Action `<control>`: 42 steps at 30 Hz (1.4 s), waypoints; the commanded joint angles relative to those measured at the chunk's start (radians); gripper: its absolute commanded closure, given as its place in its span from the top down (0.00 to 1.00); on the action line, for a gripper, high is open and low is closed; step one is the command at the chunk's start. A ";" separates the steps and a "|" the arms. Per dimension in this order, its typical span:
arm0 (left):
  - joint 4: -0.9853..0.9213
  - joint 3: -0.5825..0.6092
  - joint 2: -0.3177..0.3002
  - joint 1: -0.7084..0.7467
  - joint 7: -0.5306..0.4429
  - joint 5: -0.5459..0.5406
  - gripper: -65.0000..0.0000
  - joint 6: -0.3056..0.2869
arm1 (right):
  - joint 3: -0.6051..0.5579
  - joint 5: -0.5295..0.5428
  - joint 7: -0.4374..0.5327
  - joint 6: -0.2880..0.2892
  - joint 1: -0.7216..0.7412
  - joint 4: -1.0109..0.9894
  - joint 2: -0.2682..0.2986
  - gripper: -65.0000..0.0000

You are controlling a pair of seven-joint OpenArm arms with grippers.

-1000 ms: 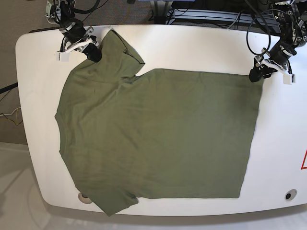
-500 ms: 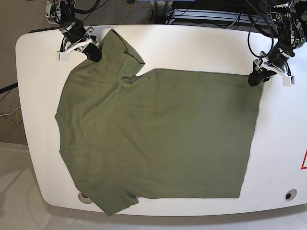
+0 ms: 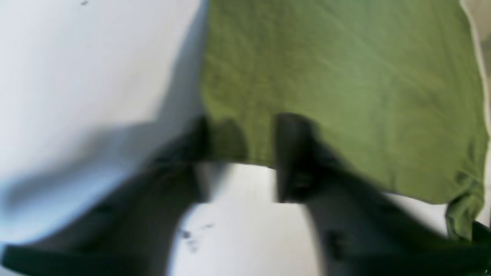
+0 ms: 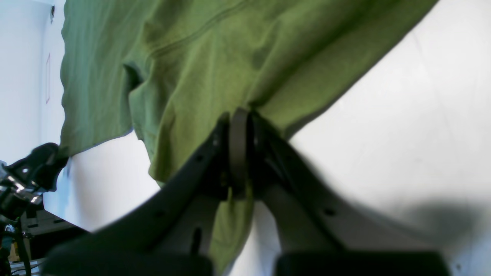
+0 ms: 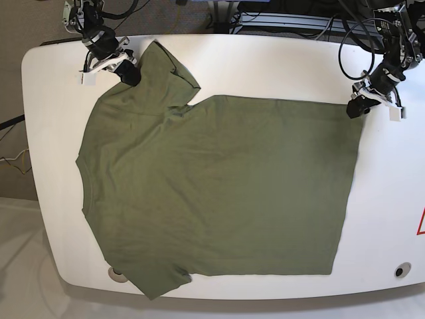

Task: Fold the T-shirt properly
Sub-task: 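Close the left gripper on the shirt's shoulder corner, then lift the shoulder edge with both grippers and pull it toward the hem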

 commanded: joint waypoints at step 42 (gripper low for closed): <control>0.220 -0.017 -0.011 0.118 0.091 -0.003 0.00 -0.045 | 0.064 0.010 -0.039 0.039 -0.130 0.229 0.014 0.00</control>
